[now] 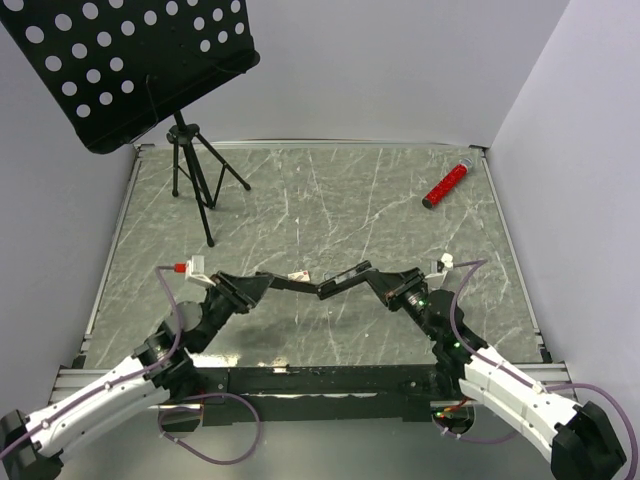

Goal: Load the staples into the stapler

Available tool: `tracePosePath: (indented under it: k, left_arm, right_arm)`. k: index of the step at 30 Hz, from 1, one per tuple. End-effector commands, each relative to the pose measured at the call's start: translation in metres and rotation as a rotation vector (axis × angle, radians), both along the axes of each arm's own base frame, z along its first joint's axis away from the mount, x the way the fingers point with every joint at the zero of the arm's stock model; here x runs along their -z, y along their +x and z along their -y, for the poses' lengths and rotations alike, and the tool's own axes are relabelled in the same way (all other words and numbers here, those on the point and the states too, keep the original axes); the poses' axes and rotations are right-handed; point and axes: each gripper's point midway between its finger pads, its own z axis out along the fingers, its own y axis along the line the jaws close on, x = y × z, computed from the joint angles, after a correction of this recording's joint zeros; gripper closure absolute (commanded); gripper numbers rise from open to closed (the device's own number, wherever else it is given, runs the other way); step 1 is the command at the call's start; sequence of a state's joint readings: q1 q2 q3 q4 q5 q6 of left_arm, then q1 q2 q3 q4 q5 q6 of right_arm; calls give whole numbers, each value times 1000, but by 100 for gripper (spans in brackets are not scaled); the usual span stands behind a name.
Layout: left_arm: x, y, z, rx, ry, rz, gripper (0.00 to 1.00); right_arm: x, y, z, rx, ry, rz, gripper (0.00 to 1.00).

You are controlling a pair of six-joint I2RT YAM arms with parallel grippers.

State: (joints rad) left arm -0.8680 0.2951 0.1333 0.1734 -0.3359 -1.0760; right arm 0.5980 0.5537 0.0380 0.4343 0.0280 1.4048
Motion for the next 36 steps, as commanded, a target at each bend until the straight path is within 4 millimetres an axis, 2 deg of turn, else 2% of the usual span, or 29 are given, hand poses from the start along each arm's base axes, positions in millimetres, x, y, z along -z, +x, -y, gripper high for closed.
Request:
tracePosePath:
  k: [1, 2, 3, 4, 5, 6, 7, 8, 9, 11, 12, 14, 15, 17, 19, 20, 22, 23, 25, 26, 28, 29, 30, 31, 32, 36]
  left_arm:
    - [-74, 28, -26, -207, -137, 100, 99]
    - [-78, 32, -22, -210, -137, 106, 99]
    - [-107, 31, -21, -207, -196, 159, 99]
    - [-115, 33, -18, -202, -179, 183, 99]
    - [-116, 37, -4, -168, -148, 186, 99]
    - [-143, 36, -1, -156, -164, 245, 99]
    - [-151, 36, 5, -140, -165, 267, 99]
    - [-150, 38, 17, -110, -138, 276, 99]
    - [-161, 39, 21, -102, -134, 305, 99]
    - [-165, 43, 29, -89, -117, 317, 99]
    - [-170, 43, 30, -89, -106, 339, 99]
    - [-175, 44, 33, -82, -96, 361, 99]
    - [-181, 43, 34, -79, -89, 382, 99]
    - [-187, 43, 38, -59, -79, 407, 99]
    - [-201, 37, 47, -2, -47, 475, 99]
    - [-209, 36, 51, 13, -26, 484, 99]
    - [-212, 34, 57, 62, 51, 550, 99]
    - [-212, 35, 59, 78, 82, 551, 99]
    - [-208, 35, 62, 148, 144, 603, 99]
    - [-208, 35, 63, 177, 159, 605, 99]
    - [-194, 35, 66, 267, 214, 616, 99]
    - [-191, 36, 66, 279, 226, 608, 99]
    - [-183, 38, 65, 290, 256, 596, 99]
    - [-180, 40, 63, 297, 276, 597, 99]
    - [-177, 38, 63, 316, 291, 602, 99]
    - [-176, 29, 62, 378, 337, 671, 99]
  right_arm:
    - [101, -4, 48, 230, -47, -228, 98]
    - [103, -3, 50, 247, -27, -245, 97]
    - [104, -3, 51, 261, 3, -266, 96]
    - [102, -2, 52, 270, 7, -263, 95]
    - [102, -1, 52, 270, 2, -264, 94]
    - [96, 1, 50, 266, 5, -252, 88]
    - [93, 1, 48, 258, 3, -244, 84]
    - [93, 0, 46, 242, -15, -243, 80]
    - [87, 1, 42, 224, -12, -238, 69]
    - [79, -1, 34, 171, -47, -208, 55]
    - [79, -3, 32, 150, -73, -212, 45]
    - [74, -7, 27, 93, -160, -194, 33]
    - [75, -9, 27, 77, -191, -190, 30]
    - [54, -10, 22, 28, -243, -102, 24]
    - [46, -15, 23, -9, -316, -51, 23]
    - [34, -14, 25, -26, -396, 20, 20]
    - [25, -21, 24, -82, -479, 91, 18]
    - [8, -20, 25, -106, -563, 196, 16]
    - [-7, -31, 16, -218, -642, 322, 13]
    - [-26, -33, 18, -245, -724, 425, 12]
    - [-36, -45, 10, -357, -788, 521, 11]
    - [-57, -47, 11, -374, -844, 618, 10]
    - [-64, -51, 9, -404, -864, 658, 9]
    - [-61, -59, 5, -482, -882, 668, 9]
    - [-81, -63, 5, -500, -914, 747, 9]
    - [-94, -71, -4, -632, -952, 802, 7]
